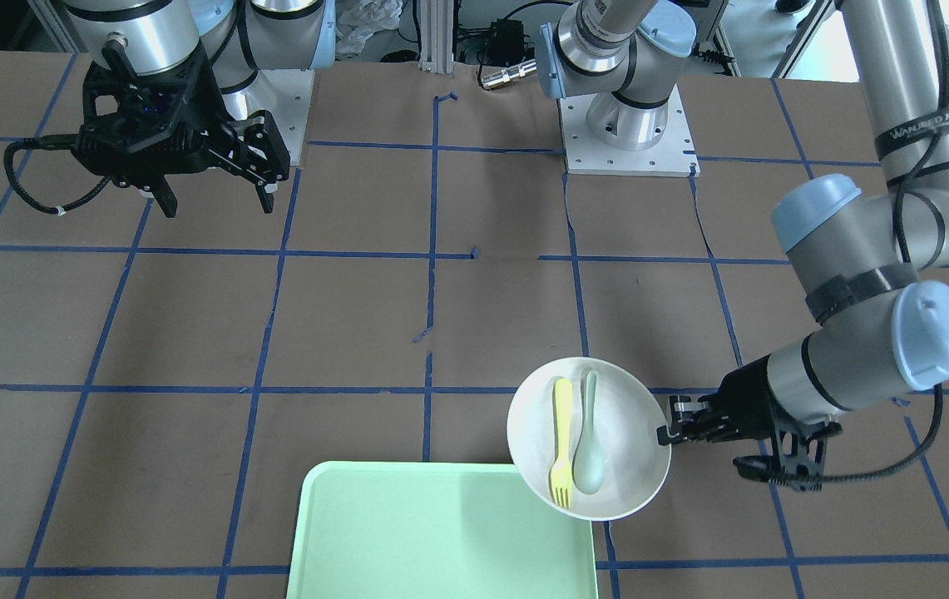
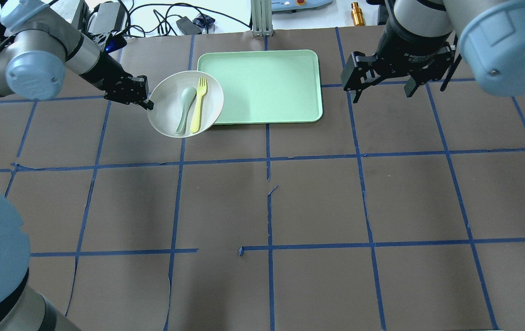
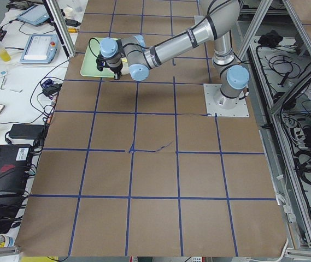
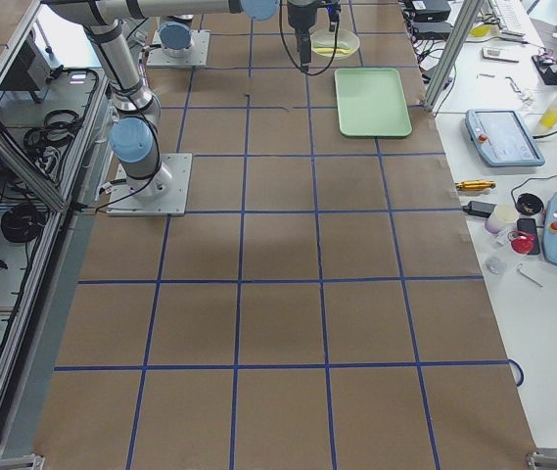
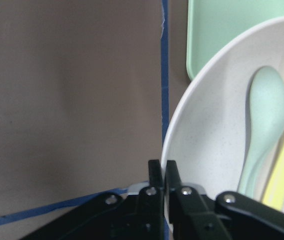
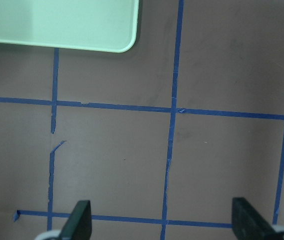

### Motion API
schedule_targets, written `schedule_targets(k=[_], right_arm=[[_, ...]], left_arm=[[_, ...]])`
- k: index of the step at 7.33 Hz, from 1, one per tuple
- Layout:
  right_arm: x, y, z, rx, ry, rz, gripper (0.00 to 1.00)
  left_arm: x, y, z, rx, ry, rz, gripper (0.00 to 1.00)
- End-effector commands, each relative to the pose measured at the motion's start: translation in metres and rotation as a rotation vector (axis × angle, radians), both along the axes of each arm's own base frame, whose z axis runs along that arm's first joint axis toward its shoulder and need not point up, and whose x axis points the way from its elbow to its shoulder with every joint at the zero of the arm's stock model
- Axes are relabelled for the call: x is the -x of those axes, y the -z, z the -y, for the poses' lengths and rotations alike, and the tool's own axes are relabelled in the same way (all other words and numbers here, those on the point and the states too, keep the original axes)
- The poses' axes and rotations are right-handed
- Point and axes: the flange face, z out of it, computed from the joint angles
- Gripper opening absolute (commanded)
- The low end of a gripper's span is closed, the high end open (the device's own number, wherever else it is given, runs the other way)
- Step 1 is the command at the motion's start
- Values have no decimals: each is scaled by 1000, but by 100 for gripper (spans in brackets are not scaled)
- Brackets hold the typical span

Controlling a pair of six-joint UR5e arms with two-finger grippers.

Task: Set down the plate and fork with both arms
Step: 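Carry the plate with the left gripper and lower it onto the green tray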

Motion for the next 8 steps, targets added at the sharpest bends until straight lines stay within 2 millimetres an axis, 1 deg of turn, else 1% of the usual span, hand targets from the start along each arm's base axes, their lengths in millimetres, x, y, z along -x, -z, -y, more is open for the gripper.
schedule_targets(k=[1, 2, 3, 4, 5, 6, 7, 8], right_arm=[[0, 0, 0, 0, 0, 0, 100], [0, 1, 0, -2, 0, 0, 100], [0, 4, -1, -8, 0, -1, 100], [-1, 4, -1, -8, -2, -1, 100], [-1, 4, -1, -8, -2, -1, 100], [-1, 5, -1, -9, -2, -1, 100], [-1, 5, -1, -9, -2, -1, 100], [-1, 5, -1, -11, -2, -1, 100]], left_arm=[[43, 8, 66, 21, -17, 15, 0], [67, 10, 87, 40, -5, 16, 0], [82, 20, 108, 41, -29, 16, 0], [106, 42, 120, 23, -37, 16, 0], [117, 61, 131, 17, -36, 17, 0], [131, 82, 139, 5, -27, 18, 0], [139, 89, 143, -2, -42, 32, 0], [141, 93, 145, -5, -44, 34, 0]])
